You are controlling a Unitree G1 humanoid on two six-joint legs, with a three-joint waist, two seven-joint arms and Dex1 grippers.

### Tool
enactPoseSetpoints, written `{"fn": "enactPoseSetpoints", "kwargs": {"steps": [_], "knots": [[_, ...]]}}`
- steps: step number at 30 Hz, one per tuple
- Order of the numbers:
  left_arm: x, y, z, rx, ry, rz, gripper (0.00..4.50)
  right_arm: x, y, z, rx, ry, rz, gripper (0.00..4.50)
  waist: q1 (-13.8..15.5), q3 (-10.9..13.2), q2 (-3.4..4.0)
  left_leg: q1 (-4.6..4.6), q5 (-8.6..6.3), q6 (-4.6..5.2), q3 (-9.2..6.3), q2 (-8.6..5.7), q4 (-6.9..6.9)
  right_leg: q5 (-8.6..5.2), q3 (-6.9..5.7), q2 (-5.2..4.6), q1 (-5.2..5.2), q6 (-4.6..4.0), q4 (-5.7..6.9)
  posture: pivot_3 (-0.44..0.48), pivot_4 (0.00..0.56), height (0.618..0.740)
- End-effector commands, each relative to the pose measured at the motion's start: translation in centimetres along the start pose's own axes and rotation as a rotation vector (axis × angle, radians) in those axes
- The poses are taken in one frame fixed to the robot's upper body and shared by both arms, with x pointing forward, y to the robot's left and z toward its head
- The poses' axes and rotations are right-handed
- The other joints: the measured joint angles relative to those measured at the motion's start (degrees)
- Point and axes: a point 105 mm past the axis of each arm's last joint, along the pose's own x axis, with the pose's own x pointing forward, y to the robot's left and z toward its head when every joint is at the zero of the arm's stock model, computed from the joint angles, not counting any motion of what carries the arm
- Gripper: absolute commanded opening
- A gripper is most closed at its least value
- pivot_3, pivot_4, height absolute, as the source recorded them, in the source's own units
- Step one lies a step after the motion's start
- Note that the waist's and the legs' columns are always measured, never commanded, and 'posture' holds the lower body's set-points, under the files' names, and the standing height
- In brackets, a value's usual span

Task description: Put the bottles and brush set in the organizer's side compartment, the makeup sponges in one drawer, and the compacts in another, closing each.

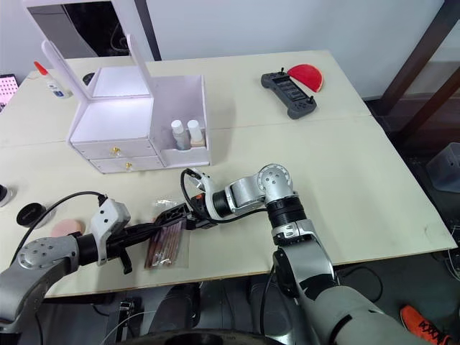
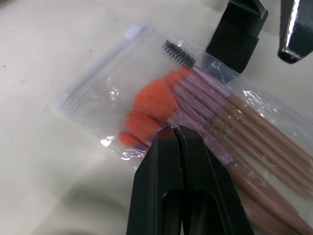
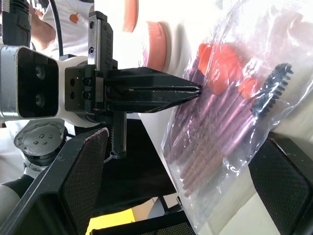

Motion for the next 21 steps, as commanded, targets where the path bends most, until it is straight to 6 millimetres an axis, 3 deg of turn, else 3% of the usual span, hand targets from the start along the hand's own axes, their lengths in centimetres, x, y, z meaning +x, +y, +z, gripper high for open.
{"fn": "enactPoseSetpoints", "kwargs": {"steps": [1, 5, 11, 18, 21], "knots": [[-0.2, 0.5, -0.3, -0.01, 0.009, 0.017, 0.05, 0.7, -0.9, -0.5, 0.005, 0.029, -0.062, 4.5, -0.29, 0.0, 0.03, 0.0, 0.0, 0.0, 0.0, 0.0, -0.01, 0.0, 0.0, 0.0, -0.01, 0.0, 0.0, 0.0, 0.15, 0.74], [-0.3, 0.7, -0.2, -0.014, 0.004, 0.017, 0.0, 0.8, -0.9, -0.5, 0.014, 0.027, -0.055, 3.19, -0.3, 0.0, 0.05, -0.06, 0.0, 0.0, 0.01, 0.0, -0.1, -0.01, 0.0, 0.0, -0.13, -0.01, -0.01, 0.0, 0.15, 0.74], [-0.3, 0.4, 0.0, -0.036, -0.019, 0.006, 0.0, 0.7, -1.1, -0.3, 0.016, 0.014, -0.055, 0.13, -0.35, -0.02, 0.02, -0.14, 0.0, 0.0, 0.07, 0.0, -0.14, -0.01, 0.01, -0.03, -0.23, -0.01, -0.04, 0.0, 0.15, 0.74], [-0.9, 0.0, 1.5, -0.041, -0.098, -0.038, 0.0, -0.4, -1.0, 0.3, -0.006, -0.034, -0.053, 0.02, -0.23, -0.01, 0.02, -0.15, -0.01, -0.01, 0.1, -0.01, -0.17, -0.01, 0.0, -0.09, -0.26, -0.02, -0.1, 0.0, 0.15, 0.74], [-2.5, 0.3, 3.6, -0.051, -0.193, -0.07, 0.0, -2.4, -0.2, 0.7, -0.121, -0.065, -0.058, 0.02, -0.04, 0.04, 0.03, -0.28, 0.0, -0.01, 0.11, -0.01, -0.19, -0.01, 0.0, -0.12, -0.38, -0.02, -0.11, 0.0, 0.15, 0.74]]}}
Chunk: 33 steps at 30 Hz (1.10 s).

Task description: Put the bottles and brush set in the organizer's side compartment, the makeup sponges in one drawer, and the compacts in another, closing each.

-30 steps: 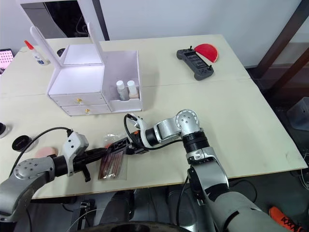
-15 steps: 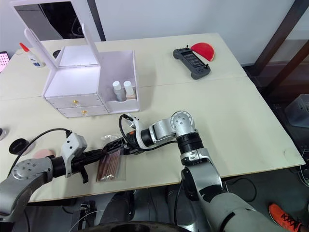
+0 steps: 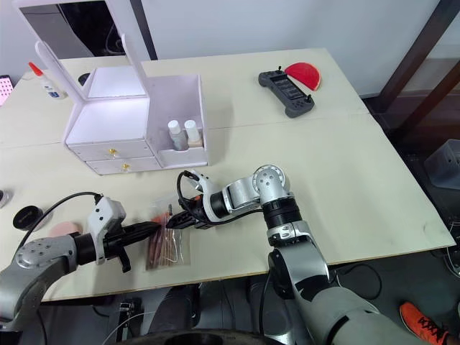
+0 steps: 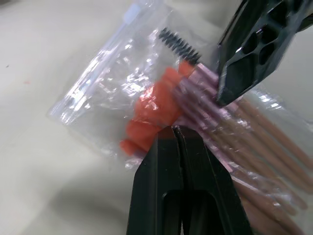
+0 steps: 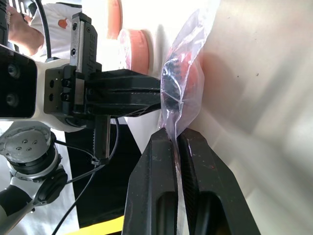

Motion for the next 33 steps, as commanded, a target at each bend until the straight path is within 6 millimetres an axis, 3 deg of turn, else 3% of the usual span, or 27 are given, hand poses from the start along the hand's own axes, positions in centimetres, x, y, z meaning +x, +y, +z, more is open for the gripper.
{"fn": "enactPoseSetpoints", "kwargs": {"steps": [1, 5, 9, 11, 13, 19, 23, 29, 33], "knots": [[-1.8, 0.0, 3.1, 0.032, -0.107, -0.03, 0.0, -2.6, 0.9, 0.8, -0.13, -0.054, -0.011, 0.02, 0.3, 0.04, 0.03, -0.05, 0.0, 0.0, 0.01, -0.02, 0.0, 0.0, -0.01, -0.04, -0.04, 0.0, 0.0, 0.0, 0.15, 0.74], [-3.1, 0.2, 4.3, 0.019, -0.144, -0.037, 0.0, -5.5, 3.2, 1.6, -0.305, -0.143, 0.035, 0.02, 0.21, 0.05, 0.04, -0.49, 0.0, 0.0, 0.13, -0.04, 0.11, 0.0, -0.05, -0.14, -0.3, 0.02, -0.05, 0.0, 0.15, 0.74], [-4.9, 0.3, 5.8, 0.004, -0.211, -0.004, 0.0, -11.1, 9.7, 2.3, -0.793, -0.394, 0.244, 0.02, 0.2, 0.15, 0.07, -0.75, 0.0, 0.01, 0.15, -0.03, 0.08, -0.08, -0.08, -0.1, -0.5, 0.14, -0.04, 0.0, 0.15, 0.74], [-5.4, 0.5, 6.1, 0.003, -0.226, 0.031, 0.0, -12.9, 11.9, 1.9, -0.895, -0.409, 0.349, 0.02, 0.12, 0.18, 0.05, -0.78, -0.01, 0.03, 0.19, -0.03, 0.08, -0.12, -0.08, -0.11, -0.52, 0.22, -0.05, 0.0, 0.15, 0.74], [-5.9, 0.7, 6.2, 0.001, -0.244, 0.069, 0.0, -14.2, 13.1, 3.0, -0.964, -0.467, 0.377, 0.02, -0.1, 0.18, 0.03, -0.72, -0.04, 0.07, 0.23, -0.02, 0.08, -0.12, -0.06, -0.1, -0.51, 0.22, -0.04, 0.0, 0.15, 0.74], [-6.5, 1.3, 6.5, 0.026, -0.312, 0.172, 0.0, -15.5, 13.4, 10.5, -1.283, -0.683, 0.161, 0.02, -0.04, 0.2, 0.0, -0.52, -0.05, 0.04, 0.29, -0.02, 0.26, -0.01, -0.04, -0.15, -0.42, 0.03, -0.07, 0.0, 0.15, 0.74], [-6.4, 1.3, 6.9, 0.029, -0.339, 0.197, 0.0, -15.1, 13.7, 13.7, -1.461, -0.728, 0.09, 0.02, 0.13, 0.21, 0.01, -0.59, -0.05, 0.04, 0.34, -0.02, 0.22, 0.08, -0.05, -0.19, -0.32, -0.07, -0.33, 0.0, 0.15, 0.74], [-6.1, 0.7, 6.9, 0.018, -0.362, 0.233, 0.0, -13.9, 13.4, 16.8, -1.575, -0.726, -0.016, 0.02, 0.3, 0.21, 0.0, -0.72, -0.05, 0.02, 0.41, -0.02, -0.25, 0.21, -0.04, -0.19, -0.49, 0.03, -0.43, 0.0, 0.15, 0.74], [-6.3, 0.5, 6.8, 0.011, -0.372, 0.267, 0.0, -13.0, 12.6, 17.4, -1.6, -0.699, -0.073, 0.02, 0.22, 0.21, 0.0, -0.59, -0.04, 0.02, 0.4, -0.01, -0.42, 0.2, -0.05, -0.15, -0.49, 0.08, -0.4, 0.0, 0.15, 0.74]]}}
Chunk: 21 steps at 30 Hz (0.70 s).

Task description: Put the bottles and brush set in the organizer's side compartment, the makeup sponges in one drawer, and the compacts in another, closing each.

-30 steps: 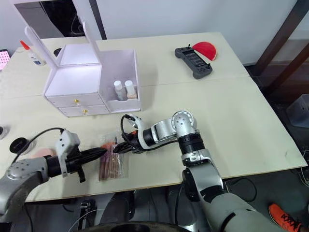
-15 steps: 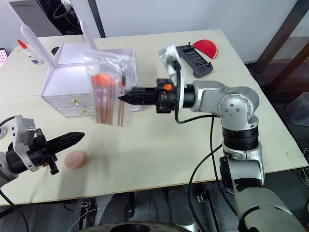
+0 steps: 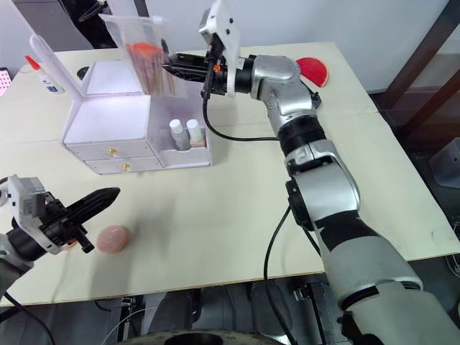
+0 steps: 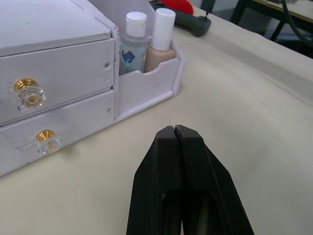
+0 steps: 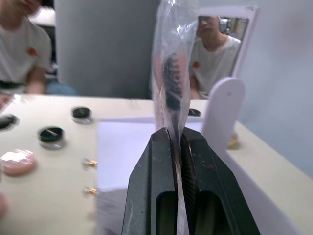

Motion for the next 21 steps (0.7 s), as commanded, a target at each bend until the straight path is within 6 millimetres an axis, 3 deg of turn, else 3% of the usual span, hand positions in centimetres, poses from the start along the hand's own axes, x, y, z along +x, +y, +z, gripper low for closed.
{"fn": "enactPoseSetpoints", "kwargs": {"steps": [1, 17, 21], "knots": [[-0.4, -0.3, 1.0, 0.039, -0.036, 0.02, 0.0, 0.5, -0.2, 0.6, -0.092, 0.008, 0.0, 0.02, -0.02, 0.0, 0.0, 0.01, 0.0, 0.0, 0.0, 0.0, 0.0, -0.03, 0.01, 0.0, 0.0, -0.05, 0.01, 0.0, 0.15, 0.74], [-0.5, -0.4, 1.0, 0.066, -0.023, 0.055, 0.0, 1.6, 1.2, -4.5, -0.1, 0.184, -0.008, 0.02, -0.2, 0.0, 0.0, 0.55, 0.1, -0.14, 0.0, -0.01, 0.08, -0.09, 0.08, 0.03, 0.2, -0.26, 0.54, 0.0, 0.15, 0.74], [-0.6, -0.4, 1.2, 0.072, -0.021, 0.054, 0.0, 1.4, 1.0, -4.6, -0.084, 0.188, -0.023, 1.56, -0.17, 0.0, 0.0, 0.61, 0.1, -0.14, 0.01, -0.01, 0.09, -0.09, 0.1, 0.04, 0.25, -0.27, 0.58, 0.0, 0.15, 0.74]]}}
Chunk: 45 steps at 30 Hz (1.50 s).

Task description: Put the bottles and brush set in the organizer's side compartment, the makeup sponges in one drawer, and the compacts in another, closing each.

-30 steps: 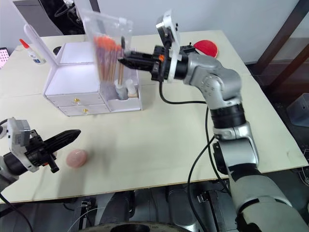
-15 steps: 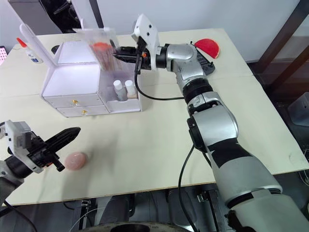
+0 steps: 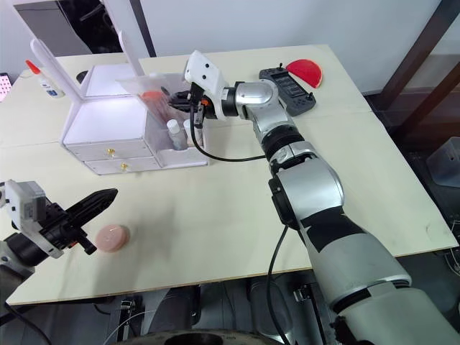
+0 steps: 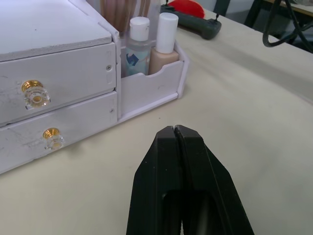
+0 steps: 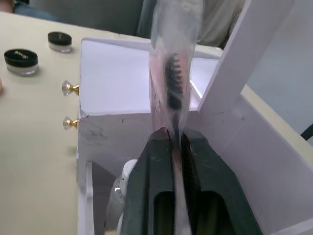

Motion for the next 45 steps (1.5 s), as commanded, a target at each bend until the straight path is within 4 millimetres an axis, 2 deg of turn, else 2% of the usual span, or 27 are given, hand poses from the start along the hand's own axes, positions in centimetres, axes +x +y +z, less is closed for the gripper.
{"fn": "enactPoseSetpoints", "kwargs": {"steps": [1, 5, 6, 9, 13, 16, 18, 19, 21, 27, 34, 42, 45], "knots": [[-0.3, -0.2, 1.2, 0.056, -0.026, -0.002, 0.0, -0.1, -0.6, 1.1, -0.016, -0.032, -0.028, 2.07, 0.01, 0.0, 0.0, 0.0, 0.0, 0.0, 0.0, 0.0, 0.01, 0.0, 0.01, 0.0, 0.01, 0.0, 0.0, 0.0, 0.15, 0.74], [-0.3, 0.0, 1.3, 0.064, -0.021, -0.002, 0.0, -0.6, -1.2, 1.5, -0.015, -0.054, -0.053, 4.08, 0.01, 0.0, 0.0, 0.0, 0.0, -0.01, 0.0, 0.0, 0.02, 0.0, 0.01, 0.0, 0.03, 0.0, 0.0, 0.0, 0.15, 0.74], [-0.3, 0.0, 1.3, 0.066, -0.021, -0.002, 0.0, -0.9, -1.5, 1.8, -0.012, -0.071, -0.061, 4.46, 0.01, 0.0, 0.0, 0.0, 0.0, -0.01, 0.0, 0.0, 0.02, 0.0, 0.01, 0.0, 0.03, 0.0, 0.0, 0.0, 0.15, 0.74], [-0.3, 0.1, 1.3, 0.066, -0.022, -0.004, 0.0, -1.5, -2.0, 2.9, 0.0, -0.133, -0.064, 4.46, 0.03, 0.0, 0.0, 0.0, 0.01, -0.01, 0.0, 0.0, 0.02, 0.0, 0.01, 0.0, 0.05, 0.0, -0.01, 0.0, 0.15, 0.74], [-0.4, 0.2, 1.3, 0.068, -0.023, -0.004, 0.0, -2.4, -1.5, 4.7, 0.004, -0.206, 0.05, 4.46, 0.04, 0.0, 0.0, 0.02, 0.01, -0.01, 0.0, 0.0, 0.02, 0.0, 0.01, 0.0, 0.06, 0.01, 0.0, 0.0, 0.15, 0.74], [-0.3, 0.6, 1.6, 0.08, -0.037, 0.008, 0.0, -2.9, -0.2, 3.9, -0.059, -0.091, 0.192, 4.46, -0.01, 0.0, 0.0, 0.06, 0.01, 0.0, 0.0, 0.0, 0.02, 0.0, 0.01, 0.01, 0.08, 0.01, 0.02, 0.0, 0.15, 0.74], [-0.3, 0.9, 1.9, 0.091, -0.05, 0.018, 0.0, -3.0, 0.2, 3.7, -0.075, -0.054, 0.215, 4.46, 0.05, -0.01, -0.01, 0.07, 0.01, -0.01, 0.0, 0.0, 0.02, 0.0, 0.01, 0.01, 0.08, 0.01, 0.03, 0.0, 0.15, 0.74], [-0.3, 1.0, 1.9, 0.097, -0.053, 0.021, 0.0, -3.0, 0.3, 3.7, -0.081, -0.043, 0.217, 3.92, 0.02, -0.01, -0.01, 0.09, 0.01, -0.01, 0.0, 0.0, 0.02, 0.0, 0.01, 0.02, 0.1, 0.01, 0.04, 0.0, 0.15, 0.74], [-0.2, 1.2, 2.0, 0.103, -0.054, 0.024, 0.0, -2.8, 0.5, 3.4, -0.092, -0.018, 0.219, 3.12, 0.02, -0.01, -0.01, 0.12, 0.01, -0.01, 0.0, 0.0, 0.03, 0.0, 0.02, 0.02, 0.11, 0.01, 0.06, 0.0, 0.15, 0.74], [0.4, 1.7, 2.0, 0.118, -0.06, 0.02, 0.0, -1.8, 1.0, 1.7, -0.113, 0.088, 0.197, 0.03, 0.08, -0.01, -0.01, 0.11, 0.06, -0.1, 0.0, 0.0, 0.03, 0.01, 0.02, 0.01, 0.1, 0.02, 0.07, 0.0, 0.15, 0.74], [0.5, 1.8, 2.0, 0.124, -0.065, 0.027, 0.0, -1.0, 0.2, 0.4, -0.187, 0.22, 0.126, 0.03, 0.07, -0.01, -0.01, 0.11, 0.07, -0.11, 0.0, 0.0, 0.02, 0.01, 0.02, 0.01, 0.1, 0.02, 0.07, 0.0, 0.15, 0.74], [0.1, 1.8, 1.9, 0.127, -0.071, 0.051, 0.0, 0.7, -1.0, 1.8, -0.197, 0.207, 0.004, 0.03, 0.0, -0.01, -0.01, 0.11, 0.07, -0.11, 0.0, 0.0, 0.02, 0.01, 0.02, 0.02, 0.09, 0.01, 0.08, 0.0, 0.15, 0.74], [0.2, 1.8, 1.9, 0.126, -0.075, 0.055, 0.0, 1.4, -1.5, 1.6, -0.183, 0.237, -0.056, 0.03, 0.05, -0.02, -0.02, 0.1, 0.07, -0.12, 0.0, 0.0, 0.02, 0.01, 0.02, 0.01, 0.1, 0.01, 0.07, 0.0, 0.15, 0.74]]}}
